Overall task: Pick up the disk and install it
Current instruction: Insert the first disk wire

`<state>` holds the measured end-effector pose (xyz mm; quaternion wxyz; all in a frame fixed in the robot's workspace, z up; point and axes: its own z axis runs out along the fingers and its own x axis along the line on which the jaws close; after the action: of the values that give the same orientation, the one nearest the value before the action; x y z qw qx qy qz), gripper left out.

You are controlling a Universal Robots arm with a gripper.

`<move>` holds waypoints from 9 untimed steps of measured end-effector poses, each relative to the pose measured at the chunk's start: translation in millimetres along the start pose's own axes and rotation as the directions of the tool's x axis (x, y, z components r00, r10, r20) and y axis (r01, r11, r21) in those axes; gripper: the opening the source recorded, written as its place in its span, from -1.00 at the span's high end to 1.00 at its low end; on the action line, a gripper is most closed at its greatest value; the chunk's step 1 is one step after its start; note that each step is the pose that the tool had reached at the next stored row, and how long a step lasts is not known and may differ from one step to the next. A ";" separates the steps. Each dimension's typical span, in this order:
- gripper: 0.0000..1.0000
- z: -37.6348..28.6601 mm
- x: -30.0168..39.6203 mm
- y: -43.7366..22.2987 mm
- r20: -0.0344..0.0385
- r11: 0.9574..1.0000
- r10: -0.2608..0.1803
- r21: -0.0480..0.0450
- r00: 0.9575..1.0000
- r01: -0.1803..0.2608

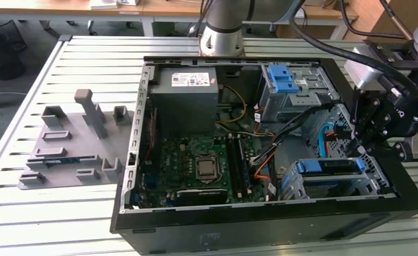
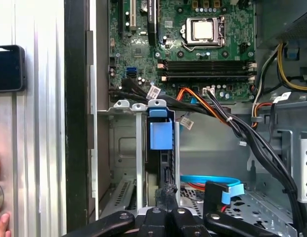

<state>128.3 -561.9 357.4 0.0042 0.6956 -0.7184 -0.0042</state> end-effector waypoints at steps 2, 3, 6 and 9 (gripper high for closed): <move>0.79 -0.1 -3.0 -0.7 0.000 1.000 0.003 0.000 1.000 -0.003; 0.79 -0.1 -4.3 -1.0 0.000 1.000 0.005 0.000 1.000 -0.005; 0.79 -0.1 -7.1 -2.5 0.000 1.000 0.006 0.000 1.000 -0.006; 0.79 -0.2 -8.1 -5.9 0.000 1.000 0.006 0.000 1.000 -0.006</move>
<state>134.5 -554.0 357.6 0.0042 0.6934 -0.7205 -0.0042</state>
